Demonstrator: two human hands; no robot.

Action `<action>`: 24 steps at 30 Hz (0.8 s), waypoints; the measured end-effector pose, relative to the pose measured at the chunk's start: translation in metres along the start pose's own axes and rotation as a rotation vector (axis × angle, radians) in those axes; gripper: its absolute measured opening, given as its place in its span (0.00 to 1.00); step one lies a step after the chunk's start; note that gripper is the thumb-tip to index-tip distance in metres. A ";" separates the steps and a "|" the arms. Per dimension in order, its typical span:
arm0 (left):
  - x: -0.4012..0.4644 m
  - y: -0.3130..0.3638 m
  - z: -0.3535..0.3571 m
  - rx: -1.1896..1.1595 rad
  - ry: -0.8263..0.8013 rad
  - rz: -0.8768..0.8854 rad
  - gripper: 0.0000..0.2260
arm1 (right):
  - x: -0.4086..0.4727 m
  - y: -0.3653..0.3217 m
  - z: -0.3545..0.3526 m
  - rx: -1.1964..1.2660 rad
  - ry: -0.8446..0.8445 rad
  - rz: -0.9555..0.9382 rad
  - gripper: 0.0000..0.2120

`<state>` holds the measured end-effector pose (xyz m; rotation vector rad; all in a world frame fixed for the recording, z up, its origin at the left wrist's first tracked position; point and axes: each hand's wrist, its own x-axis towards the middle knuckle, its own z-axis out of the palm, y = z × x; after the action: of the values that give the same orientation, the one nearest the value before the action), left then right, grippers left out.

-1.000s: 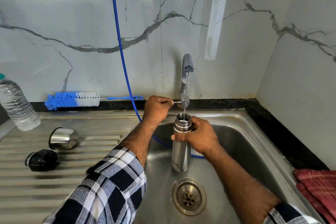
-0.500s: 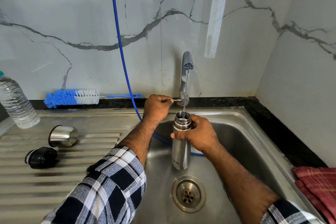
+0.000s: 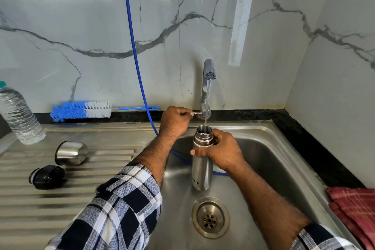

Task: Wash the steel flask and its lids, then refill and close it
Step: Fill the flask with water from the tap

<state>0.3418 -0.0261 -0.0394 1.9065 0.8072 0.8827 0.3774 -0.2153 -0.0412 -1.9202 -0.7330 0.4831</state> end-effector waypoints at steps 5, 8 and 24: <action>-0.001 0.000 0.000 0.005 -0.001 -0.007 0.05 | -0.001 -0.001 -0.001 0.003 -0.003 -0.008 0.28; -0.001 0.000 0.000 0.005 0.002 -0.007 0.06 | -0.002 -0.002 -0.002 0.008 -0.004 -0.008 0.27; -0.003 0.002 0.000 0.004 0.001 -0.018 0.07 | -0.002 -0.003 -0.002 0.001 0.009 0.006 0.30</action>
<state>0.3410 -0.0293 -0.0384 1.9000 0.8261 0.8714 0.3764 -0.2166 -0.0380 -1.9229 -0.7209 0.4786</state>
